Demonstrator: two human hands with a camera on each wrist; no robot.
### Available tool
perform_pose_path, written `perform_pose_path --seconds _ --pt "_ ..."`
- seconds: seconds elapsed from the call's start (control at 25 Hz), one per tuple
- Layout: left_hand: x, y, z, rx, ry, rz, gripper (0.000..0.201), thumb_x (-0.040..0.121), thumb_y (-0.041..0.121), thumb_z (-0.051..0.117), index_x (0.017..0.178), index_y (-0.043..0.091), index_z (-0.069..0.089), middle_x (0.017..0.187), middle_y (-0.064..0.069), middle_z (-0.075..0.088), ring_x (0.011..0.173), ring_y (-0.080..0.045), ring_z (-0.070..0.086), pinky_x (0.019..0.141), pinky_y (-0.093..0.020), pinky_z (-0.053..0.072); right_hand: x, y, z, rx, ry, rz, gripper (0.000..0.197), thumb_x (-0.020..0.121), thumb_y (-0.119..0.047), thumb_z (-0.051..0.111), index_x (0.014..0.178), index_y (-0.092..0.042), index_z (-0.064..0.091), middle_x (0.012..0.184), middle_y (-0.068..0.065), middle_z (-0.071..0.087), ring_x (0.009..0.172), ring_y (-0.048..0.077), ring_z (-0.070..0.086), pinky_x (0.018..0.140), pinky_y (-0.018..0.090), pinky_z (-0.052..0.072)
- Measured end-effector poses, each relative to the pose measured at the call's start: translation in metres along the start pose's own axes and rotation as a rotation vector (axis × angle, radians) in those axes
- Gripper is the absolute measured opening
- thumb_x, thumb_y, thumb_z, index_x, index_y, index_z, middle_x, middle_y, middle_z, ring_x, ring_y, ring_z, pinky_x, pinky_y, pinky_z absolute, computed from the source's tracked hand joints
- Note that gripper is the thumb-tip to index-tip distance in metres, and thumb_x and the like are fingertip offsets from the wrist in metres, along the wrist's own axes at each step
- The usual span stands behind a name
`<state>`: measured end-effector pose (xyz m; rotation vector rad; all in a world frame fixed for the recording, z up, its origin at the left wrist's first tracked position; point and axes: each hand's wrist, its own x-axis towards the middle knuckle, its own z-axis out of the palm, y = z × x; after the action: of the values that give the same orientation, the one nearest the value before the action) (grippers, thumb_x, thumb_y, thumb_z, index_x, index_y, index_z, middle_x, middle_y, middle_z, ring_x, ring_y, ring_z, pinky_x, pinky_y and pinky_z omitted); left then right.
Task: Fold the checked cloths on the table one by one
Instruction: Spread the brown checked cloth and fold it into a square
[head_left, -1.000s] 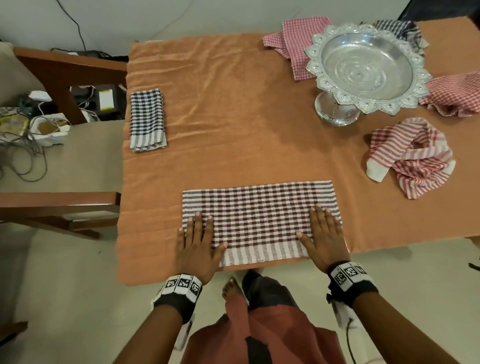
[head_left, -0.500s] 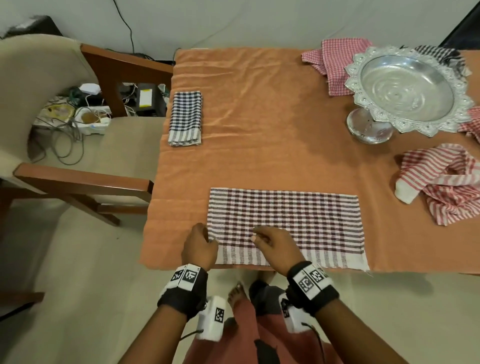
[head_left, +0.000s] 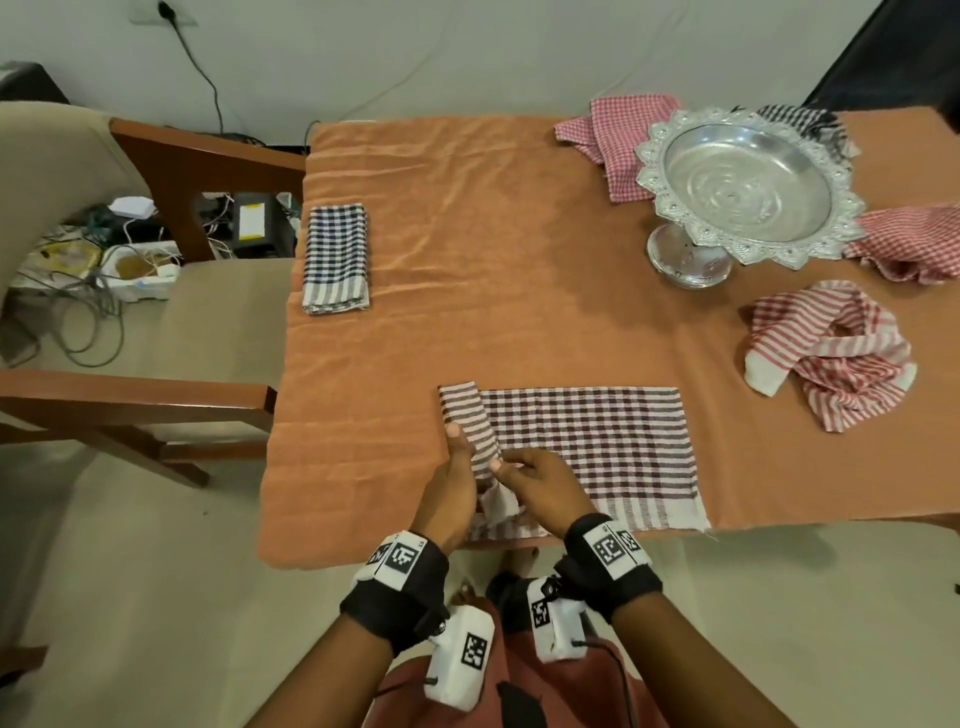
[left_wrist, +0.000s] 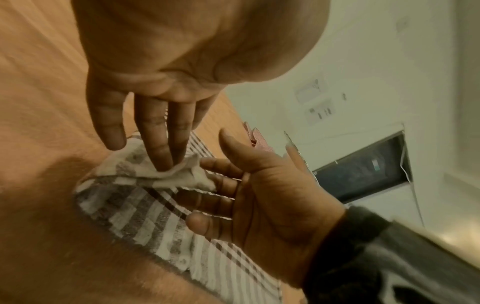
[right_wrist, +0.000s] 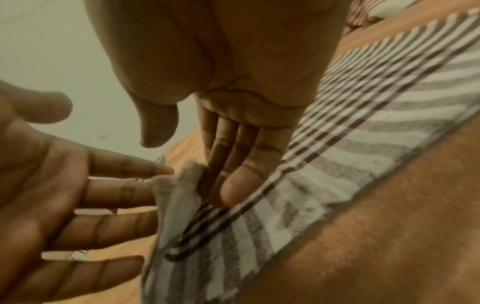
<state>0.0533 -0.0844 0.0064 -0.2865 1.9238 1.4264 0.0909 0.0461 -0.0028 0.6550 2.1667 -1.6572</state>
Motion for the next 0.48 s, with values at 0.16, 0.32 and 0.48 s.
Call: perform_pose_path --seconds 0.16,0.32,0.48 --pt "-0.001 0.001 0.016 -0.077 -0.083 -0.041 0.087 0.064 0.095 0.011 0.121 0.043 0.052 0.114 0.001 0.064 0.103 -0.025 0.066 0.087 -0.048 0.055 0.0 0.019 -0.003 0.007 -0.002 0.116 0.048 0.086 -0.031 0.069 0.129 -0.013 0.055 0.108 0.005 0.068 0.091 0.011 0.065 0.073 0.023 0.054" --pt "0.004 -0.003 0.009 -0.156 -0.028 -0.097 0.041 0.093 0.067 0.025 0.107 0.038 0.052 0.102 -0.003 0.066 0.089 -0.027 0.068 0.076 -0.049 0.058 -0.001 0.028 0.002 0.076 -0.004 0.194 0.045 0.079 -0.018 0.077 0.115 -0.022 0.051 0.089 0.011 0.067 0.075 0.021 0.07 0.057 0.029 0.057" --pt "0.018 -0.001 -0.013 0.355 0.1 0.146 0.028 0.096 0.038 0.044 0.1 0.021 0.065 0.094 -0.005 0.071 0.077 -0.024 0.067 0.07 -0.043 0.058 0.0 0.03 0.007 0.099 0.042 0.254 0.039 0.078 -0.002 0.075 0.108 -0.012 0.053 0.076 0.009 0.062 0.057 0.018 0.067 0.052 0.032 0.058"
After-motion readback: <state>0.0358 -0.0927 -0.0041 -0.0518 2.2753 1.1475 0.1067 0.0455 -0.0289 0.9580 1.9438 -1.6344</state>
